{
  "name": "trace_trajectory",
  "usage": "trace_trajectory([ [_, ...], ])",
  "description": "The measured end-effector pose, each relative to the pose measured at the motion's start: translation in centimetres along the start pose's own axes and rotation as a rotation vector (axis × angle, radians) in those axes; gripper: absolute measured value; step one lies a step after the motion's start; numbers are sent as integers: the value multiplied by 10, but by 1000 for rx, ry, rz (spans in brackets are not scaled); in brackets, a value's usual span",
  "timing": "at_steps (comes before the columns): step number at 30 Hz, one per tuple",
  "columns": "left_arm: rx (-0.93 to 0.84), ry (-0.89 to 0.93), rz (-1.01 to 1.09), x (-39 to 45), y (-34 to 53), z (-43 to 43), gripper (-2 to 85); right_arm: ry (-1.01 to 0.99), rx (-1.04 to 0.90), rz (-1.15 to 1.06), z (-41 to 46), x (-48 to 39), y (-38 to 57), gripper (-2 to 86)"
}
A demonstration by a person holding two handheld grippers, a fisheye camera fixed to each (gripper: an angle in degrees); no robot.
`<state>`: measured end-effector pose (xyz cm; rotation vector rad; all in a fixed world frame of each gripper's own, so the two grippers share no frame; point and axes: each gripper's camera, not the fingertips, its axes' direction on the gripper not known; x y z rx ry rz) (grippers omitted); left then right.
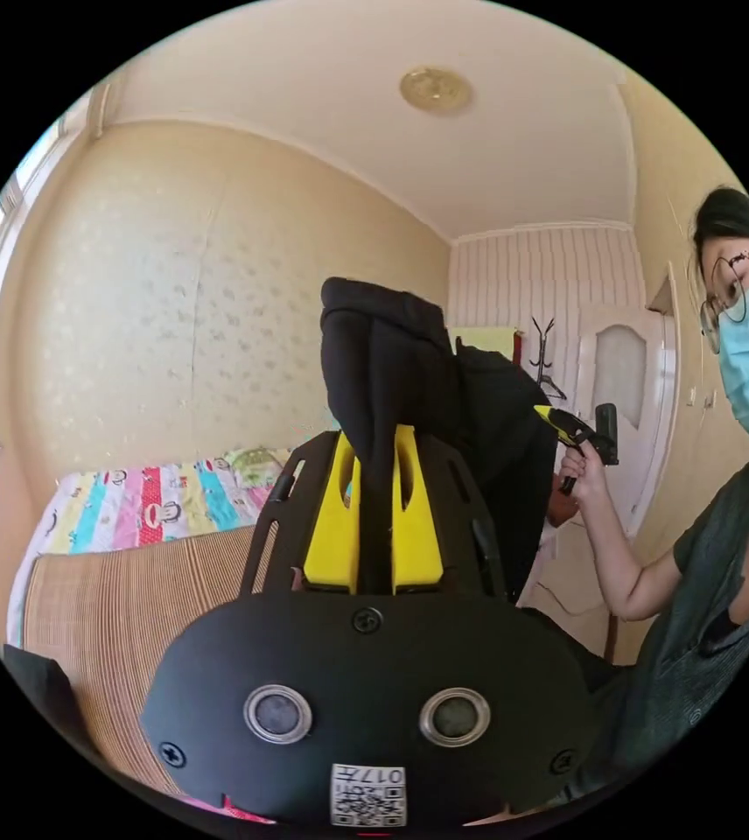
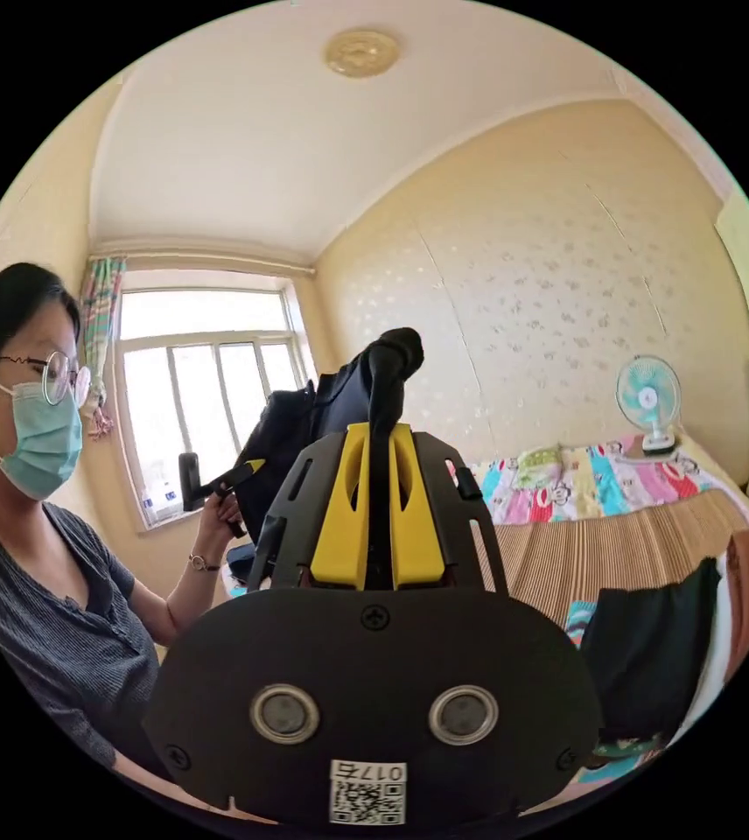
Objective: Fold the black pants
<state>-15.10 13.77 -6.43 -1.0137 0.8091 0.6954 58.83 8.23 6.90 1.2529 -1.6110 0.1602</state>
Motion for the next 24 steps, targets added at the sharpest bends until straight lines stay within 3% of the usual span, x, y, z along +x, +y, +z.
trace_trajectory([
  [2, 99, -22, -16, 17, 12, -27, 61, 5, 53, -35, -12, -31, 1, 27],
  [6, 260, -241, 82, 81, 85, -63, 62, 132, 137, -54, -34, -83, 59, 28],
  [11, 250, -320, 114, 104, 100, -37, 57, 186, 178, 12, -8, -66, 93, 30],
  [14, 147, -333, 56, 41, 29, 44, 53, 215, 85, 58, 86, 8, 45, 30],
  [18, -122, -244, -118, -155, -113, 223, 70, 189, -163, 271, 292, 186, -56, 30],
  [21, -295, -333, -282, -252, -129, 272, 93, 215, -190, 411, 341, 250, -43, 32],
  [24, -403, -303, -314, -285, -78, 265, 96, 156, -304, 458, 356, 275, 19, 31],
])
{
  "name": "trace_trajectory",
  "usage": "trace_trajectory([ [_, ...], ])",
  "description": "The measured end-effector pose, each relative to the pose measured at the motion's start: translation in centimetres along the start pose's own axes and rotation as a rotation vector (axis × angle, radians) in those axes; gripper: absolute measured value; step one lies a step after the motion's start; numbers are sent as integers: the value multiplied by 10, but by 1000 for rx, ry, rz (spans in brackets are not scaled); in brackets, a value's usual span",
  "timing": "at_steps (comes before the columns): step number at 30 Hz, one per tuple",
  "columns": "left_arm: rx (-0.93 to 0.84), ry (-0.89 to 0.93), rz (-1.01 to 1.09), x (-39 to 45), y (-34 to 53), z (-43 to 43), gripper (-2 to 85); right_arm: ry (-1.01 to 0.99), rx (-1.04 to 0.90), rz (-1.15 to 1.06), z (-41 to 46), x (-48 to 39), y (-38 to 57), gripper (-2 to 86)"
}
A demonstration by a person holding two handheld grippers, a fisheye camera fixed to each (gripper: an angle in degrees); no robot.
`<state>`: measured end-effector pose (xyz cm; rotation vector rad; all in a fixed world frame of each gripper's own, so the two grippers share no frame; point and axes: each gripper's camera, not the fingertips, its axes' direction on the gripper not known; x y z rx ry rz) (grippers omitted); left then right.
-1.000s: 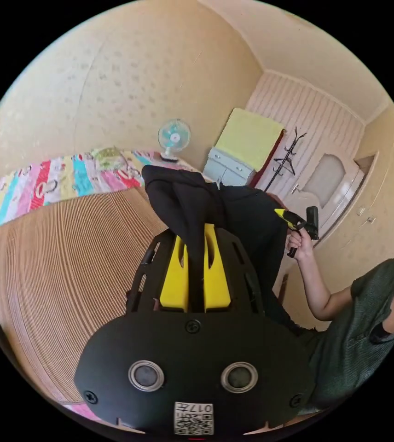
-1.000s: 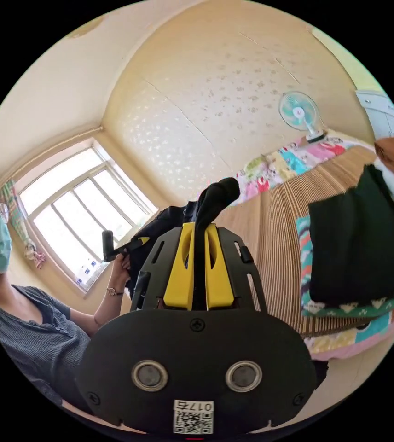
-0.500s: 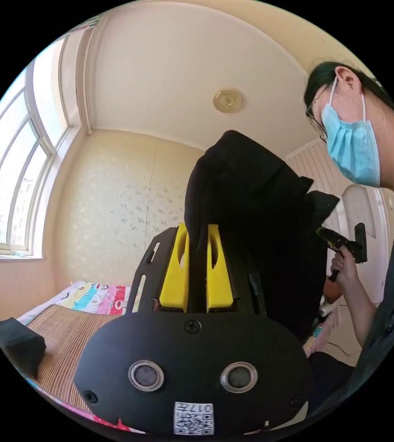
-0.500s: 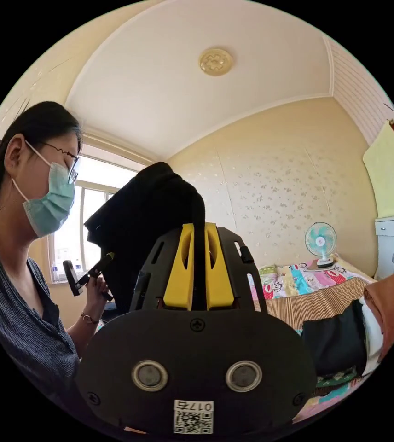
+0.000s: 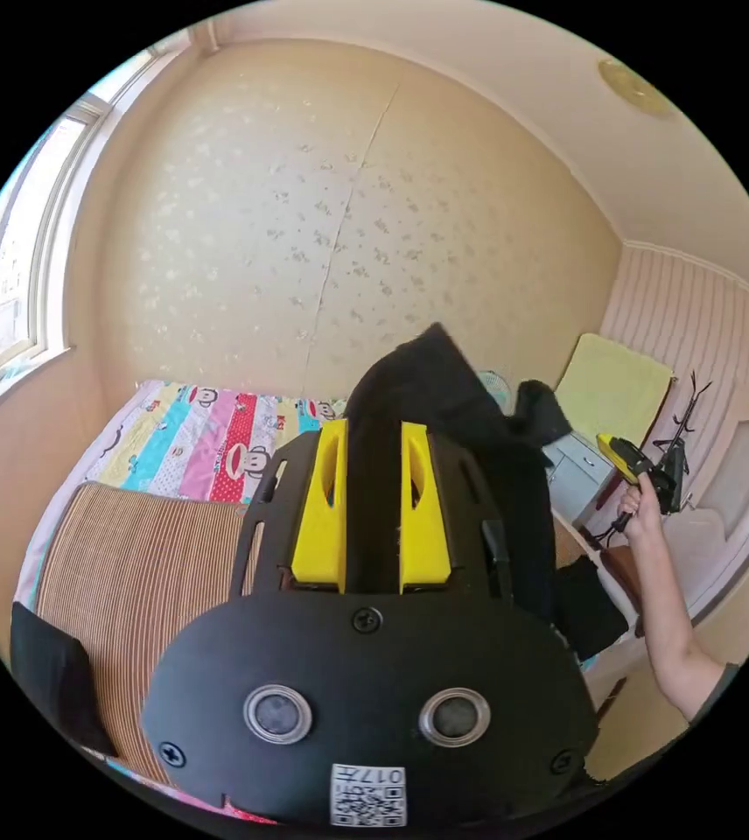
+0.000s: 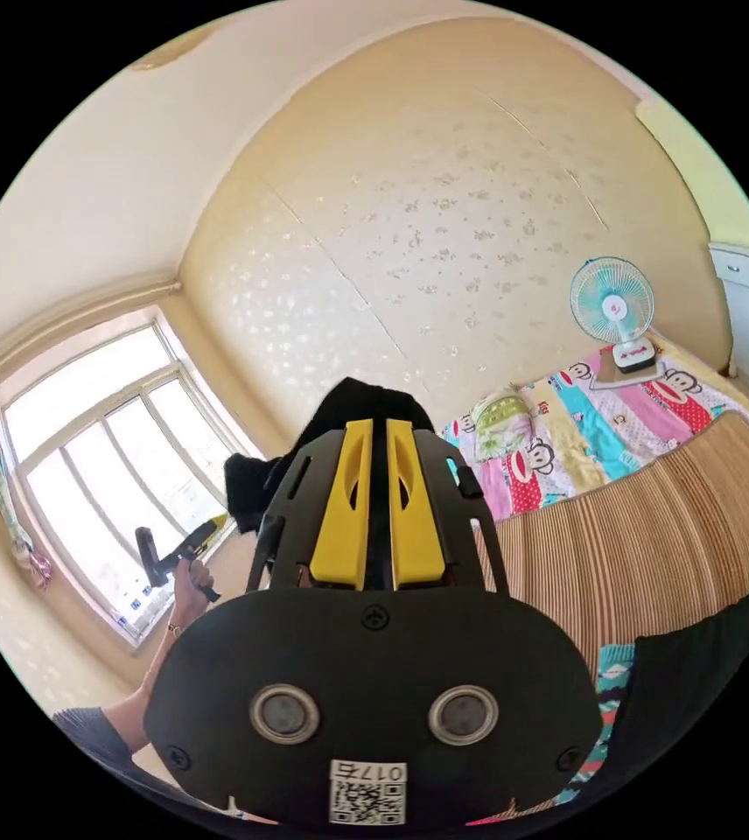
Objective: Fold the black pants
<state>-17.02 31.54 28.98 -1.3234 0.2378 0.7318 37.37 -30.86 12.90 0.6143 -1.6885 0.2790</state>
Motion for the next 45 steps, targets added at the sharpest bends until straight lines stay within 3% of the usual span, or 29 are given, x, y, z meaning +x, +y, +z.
trace_trajectory([
  [5, -277, 38, 4, -45, 150, 36, 102, 80, -322, -53, 60, 62, 149, 39],
  [9, -431, 153, -126, -68, 290, 33, 116, 57, -608, 10, 110, 93, 308, 77],
  [15, -549, 266, -329, -48, 400, 17, 182, -18, -769, 148, 153, 92, 460, 161],
  [19, -525, 180, -229, -21, 355, 0, 146, 40, -903, 154, 187, 114, 466, 112],
  [20, -574, 182, -191, -21, 327, 1, 96, 11, -899, 151, 185, 119, 456, 91],
  [22, -589, 338, -173, -25, 276, -5, 46, -217, -720, 209, 146, 139, 401, 44],
  [24, -476, 575, -245, -48, 205, -37, 27, -333, -543, 245, 98, 159, 360, 33],
  [27, -176, 757, -402, -107, 146, -91, 31, -259, -311, 240, 4, 188, 316, 26],
  [29, -64, 703, -396, -135, 133, -123, 43, -83, -270, 242, -44, 201, 309, 25],
  [31, -62, 573, -356, -150, 135, -148, 63, 129, -283, 200, -93, 213, 321, 24],
  [33, -186, 398, -311, -155, 161, -155, 116, 254, -337, 183, -117, 221, 343, 22],
  [36, -388, 310, -257, -151, 214, -139, 143, 400, -414, 192, -143, 236, 392, 22],
  [40, -522, 66, -265, -150, 256, -142, 153, 327, -447, 296, -156, 257, 447, 23],
  [42, -407, 76, -305, -157, 254, -165, 161, 267, -459, 336, -152, 262, 459, 23],
  [45, -450, 204, -305, -164, 231, -147, 155, 213, -492, 320, -134, 255, 463, 19],
])
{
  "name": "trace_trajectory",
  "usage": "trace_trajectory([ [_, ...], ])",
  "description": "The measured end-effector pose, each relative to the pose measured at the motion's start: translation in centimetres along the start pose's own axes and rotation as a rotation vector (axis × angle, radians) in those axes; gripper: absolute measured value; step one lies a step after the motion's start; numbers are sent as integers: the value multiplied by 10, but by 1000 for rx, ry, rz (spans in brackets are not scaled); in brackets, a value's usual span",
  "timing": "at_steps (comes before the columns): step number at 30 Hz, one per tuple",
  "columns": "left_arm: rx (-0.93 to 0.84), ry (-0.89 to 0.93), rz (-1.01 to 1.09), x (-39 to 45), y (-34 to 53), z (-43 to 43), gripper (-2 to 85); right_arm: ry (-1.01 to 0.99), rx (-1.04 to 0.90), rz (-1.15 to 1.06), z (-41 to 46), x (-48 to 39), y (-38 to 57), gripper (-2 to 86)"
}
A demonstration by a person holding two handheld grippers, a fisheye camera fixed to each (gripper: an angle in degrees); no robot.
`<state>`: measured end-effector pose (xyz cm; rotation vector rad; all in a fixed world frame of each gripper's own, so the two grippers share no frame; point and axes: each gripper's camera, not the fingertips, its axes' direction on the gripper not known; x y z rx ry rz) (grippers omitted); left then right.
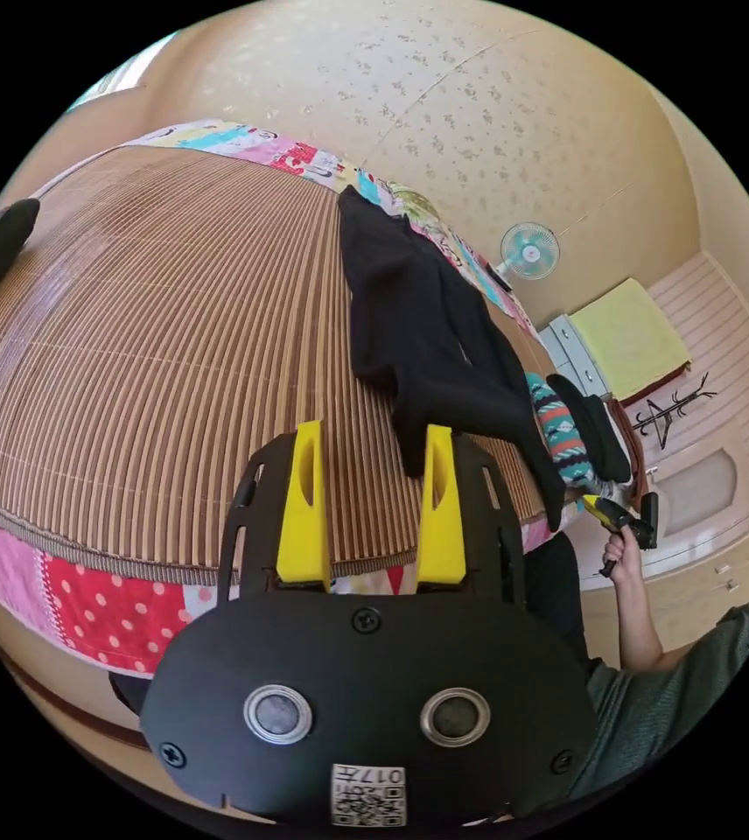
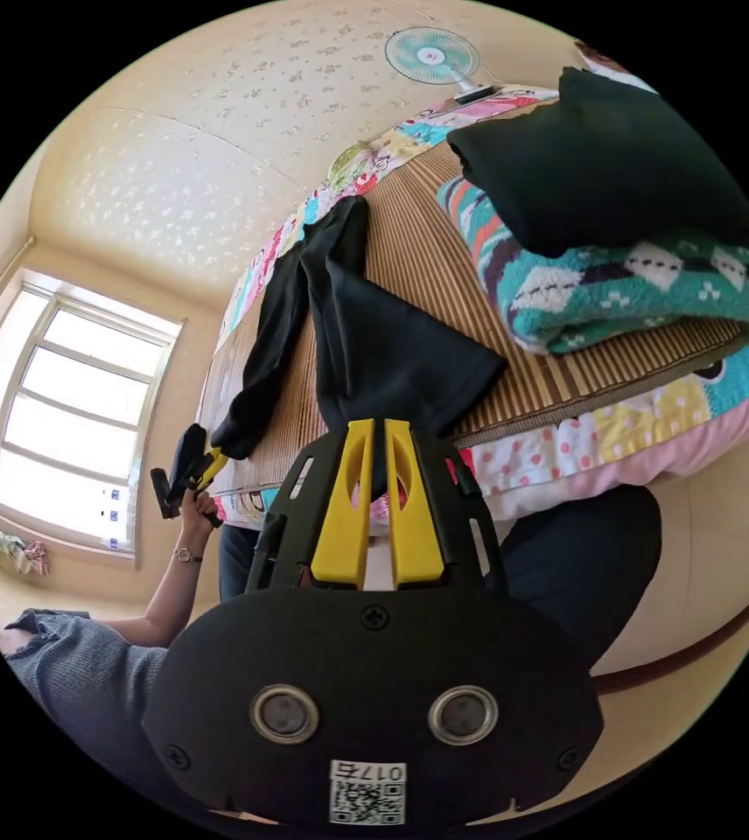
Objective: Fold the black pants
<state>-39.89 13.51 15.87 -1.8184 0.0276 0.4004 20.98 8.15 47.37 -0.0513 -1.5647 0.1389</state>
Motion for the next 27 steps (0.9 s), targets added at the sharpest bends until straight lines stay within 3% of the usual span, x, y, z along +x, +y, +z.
trace_trajectory([
  [2, -146, 36, 53, 8, -26, 15, 129, -23, -23, -19, 7, -12, -6, 15],
  [4, -150, 81, 142, 33, -44, 0, 60, -79, -22, -57, 6, -32, -13, 9],
  [6, -70, 354, 231, 66, -62, -44, 16, -100, -25, -97, 3, -48, -15, 7],
  [9, 45, 754, 130, 65, -70, -85, 12, -92, -55, -135, 0, -62, -13, 6],
  [11, 41, 791, 59, 58, -65, -95, 17, -93, -85, -145, 2, -62, -9, 6],
  [13, -72, 667, -9, 50, -55, -97, 28, -99, -119, -128, 7, -54, 0, 8],
  [15, -221, 315, -99, 33, -32, -97, 39, -105, -127, -98, 6, -45, 7, 10],
  [18, -223, 38, -163, 13, -5, -115, 47, -90, -124, -72, -3, -32, 14, 17],
  [24, -210, 66, -163, 8, -10, -120, 111, 139, -135, -212, -9, -46, 12, 104],
  [27, -213, 15, -193, 10, -29, -109, 114, 270, -308, -255, 29, -57, 5, 114],
])
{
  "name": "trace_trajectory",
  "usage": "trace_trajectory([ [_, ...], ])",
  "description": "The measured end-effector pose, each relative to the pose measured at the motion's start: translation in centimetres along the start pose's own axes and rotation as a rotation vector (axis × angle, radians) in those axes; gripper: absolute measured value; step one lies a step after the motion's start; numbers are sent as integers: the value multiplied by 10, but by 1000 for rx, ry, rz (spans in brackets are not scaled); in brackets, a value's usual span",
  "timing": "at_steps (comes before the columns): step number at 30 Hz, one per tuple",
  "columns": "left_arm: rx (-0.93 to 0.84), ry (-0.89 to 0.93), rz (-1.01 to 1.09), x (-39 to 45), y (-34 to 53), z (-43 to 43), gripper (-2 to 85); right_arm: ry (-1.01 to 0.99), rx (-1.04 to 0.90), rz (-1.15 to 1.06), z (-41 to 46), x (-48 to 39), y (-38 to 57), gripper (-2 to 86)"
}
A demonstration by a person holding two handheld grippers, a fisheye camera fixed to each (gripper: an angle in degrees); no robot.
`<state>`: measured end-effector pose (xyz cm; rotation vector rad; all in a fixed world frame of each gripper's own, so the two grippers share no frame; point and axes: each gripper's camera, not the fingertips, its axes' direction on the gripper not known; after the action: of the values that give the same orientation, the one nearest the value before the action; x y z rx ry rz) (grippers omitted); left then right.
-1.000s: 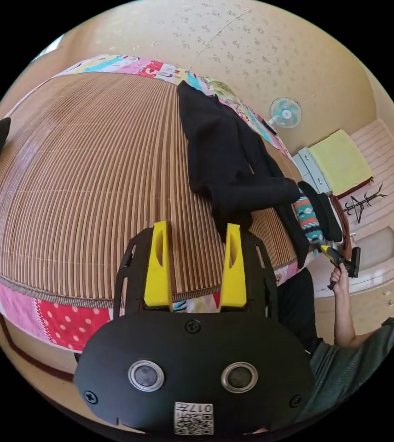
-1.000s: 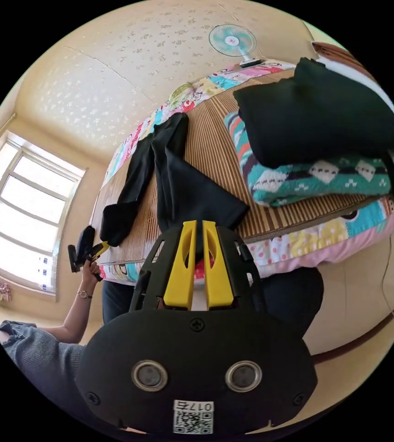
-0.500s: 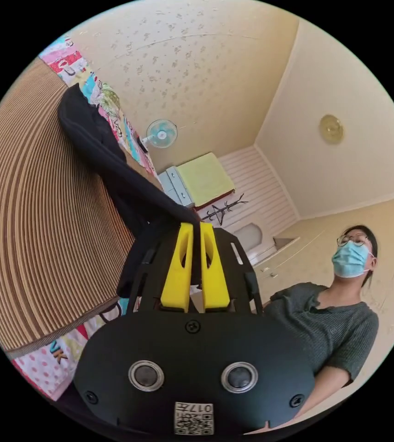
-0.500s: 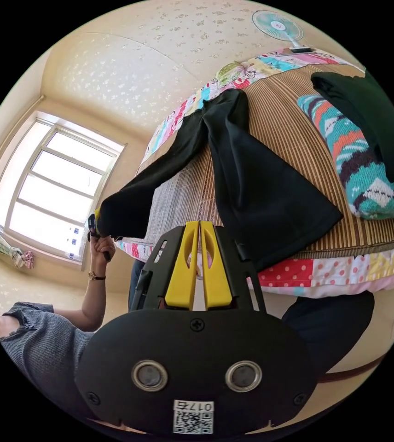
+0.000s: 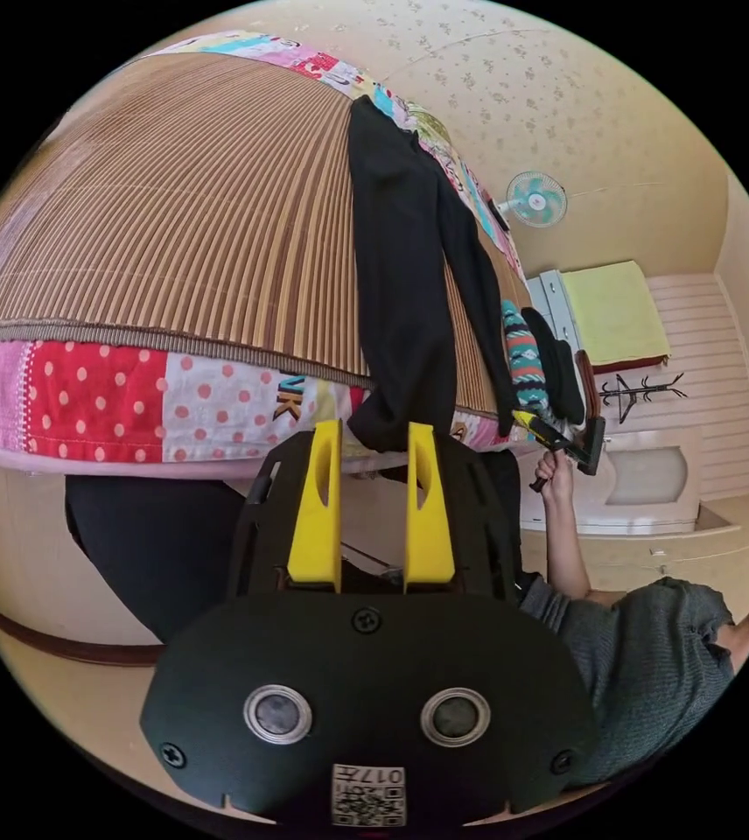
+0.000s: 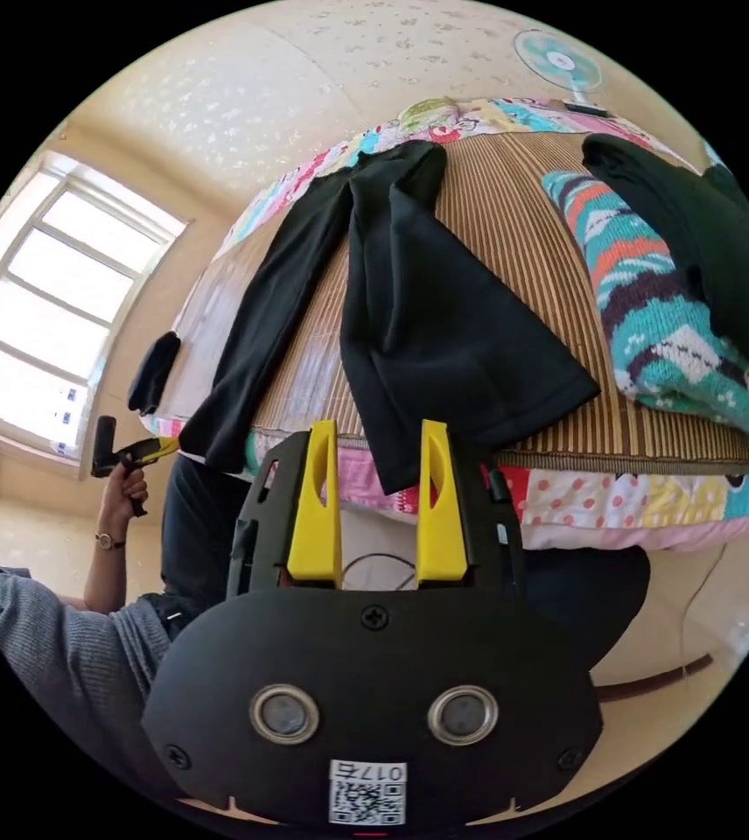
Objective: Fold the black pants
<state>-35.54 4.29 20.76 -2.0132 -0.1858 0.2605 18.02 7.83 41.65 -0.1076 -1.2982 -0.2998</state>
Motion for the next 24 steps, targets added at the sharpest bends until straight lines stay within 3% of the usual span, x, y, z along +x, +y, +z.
trace_trajectory([
  [2, -4, 6, -3, 5, -15, 3, 120, 127, -44, -37, -5, -18, -6, 95],
  [3, -17, 30, -1, 9, -26, 4, 123, 98, -62, -106, -17, -32, -8, 72],
  [7, 5, 76, 30, 22, -48, -3, 124, -322, 120, -255, -94, -57, 6, 26],
  [9, 20, 66, 36, 24, -57, -8, 125, -368, 74, -287, -94, -64, 8, 21],
  [12, -60, 74, -10, 11, -72, 9, 133, -346, -150, -252, -52, -72, 5, 18],
  [16, -203, 132, -33, 3, -87, 29, 87, -490, -103, -178, -50, -69, 23, 21],
  [17, -206, 227, -30, 3, -88, 29, 51, -521, -95, -170, -52, -68, 24, 22],
  [21, -87, 795, -106, -14, -78, 28, 46, -596, -128, -158, -56, -71, 18, 28],
  [23, -128, 760, -82, -12, -75, 33, 45, -552, -114, -142, -68, -70, 15, 33],
  [24, -153, 579, -62, -12, -72, 35, 44, -522, -77, -111, -79, -65, 14, 37],
])
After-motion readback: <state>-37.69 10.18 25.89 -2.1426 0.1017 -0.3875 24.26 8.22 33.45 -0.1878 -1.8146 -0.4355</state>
